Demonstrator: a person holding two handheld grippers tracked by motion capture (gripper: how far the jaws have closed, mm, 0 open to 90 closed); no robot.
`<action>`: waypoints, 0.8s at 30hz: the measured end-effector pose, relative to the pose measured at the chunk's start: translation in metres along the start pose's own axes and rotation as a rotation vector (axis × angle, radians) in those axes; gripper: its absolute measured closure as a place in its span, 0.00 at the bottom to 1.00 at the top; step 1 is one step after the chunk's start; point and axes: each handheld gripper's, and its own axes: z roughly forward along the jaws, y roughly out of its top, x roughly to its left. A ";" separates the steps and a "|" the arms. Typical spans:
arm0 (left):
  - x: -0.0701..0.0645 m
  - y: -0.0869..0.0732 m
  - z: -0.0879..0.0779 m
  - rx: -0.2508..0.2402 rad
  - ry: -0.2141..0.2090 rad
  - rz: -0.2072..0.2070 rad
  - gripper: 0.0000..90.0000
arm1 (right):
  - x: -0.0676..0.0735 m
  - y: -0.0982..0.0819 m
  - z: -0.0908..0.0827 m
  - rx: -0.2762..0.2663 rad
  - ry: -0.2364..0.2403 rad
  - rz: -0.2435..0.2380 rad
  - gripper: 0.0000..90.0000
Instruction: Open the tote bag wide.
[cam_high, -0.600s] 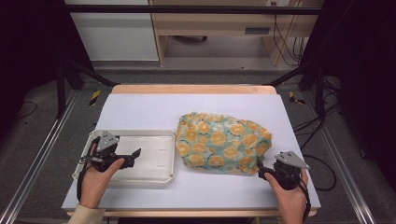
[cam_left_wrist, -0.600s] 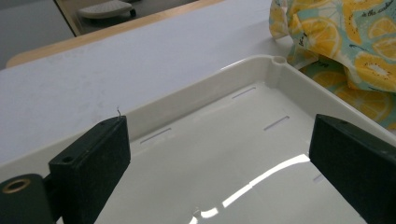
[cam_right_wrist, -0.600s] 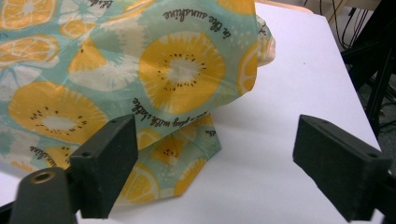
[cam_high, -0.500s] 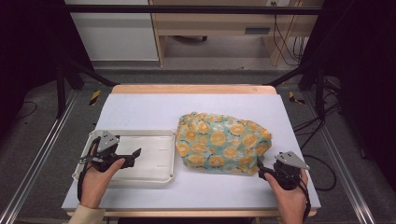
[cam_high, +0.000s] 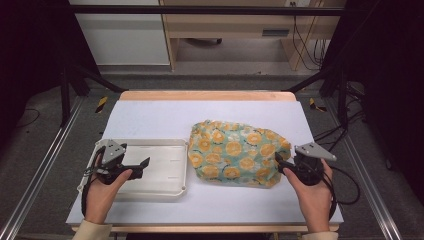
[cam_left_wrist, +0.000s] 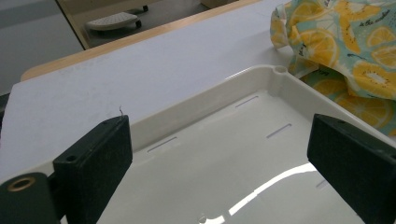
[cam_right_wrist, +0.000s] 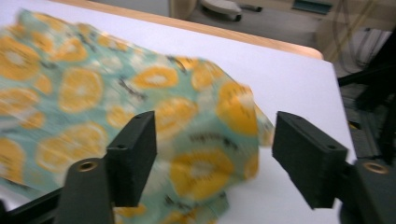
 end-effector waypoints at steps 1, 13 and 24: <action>0.000 0.001 0.000 -0.001 -0.003 0.006 0.08 | 0.001 0.008 0.000 0.012 0.015 -0.002 0.29; -0.002 0.001 0.004 0.017 -0.019 0.019 0.07 | -0.018 0.061 0.066 0.168 0.021 0.035 0.16; -0.008 0.004 0.006 0.028 -0.019 0.051 0.08 | 0.002 0.035 0.053 0.162 0.140 -0.027 1.00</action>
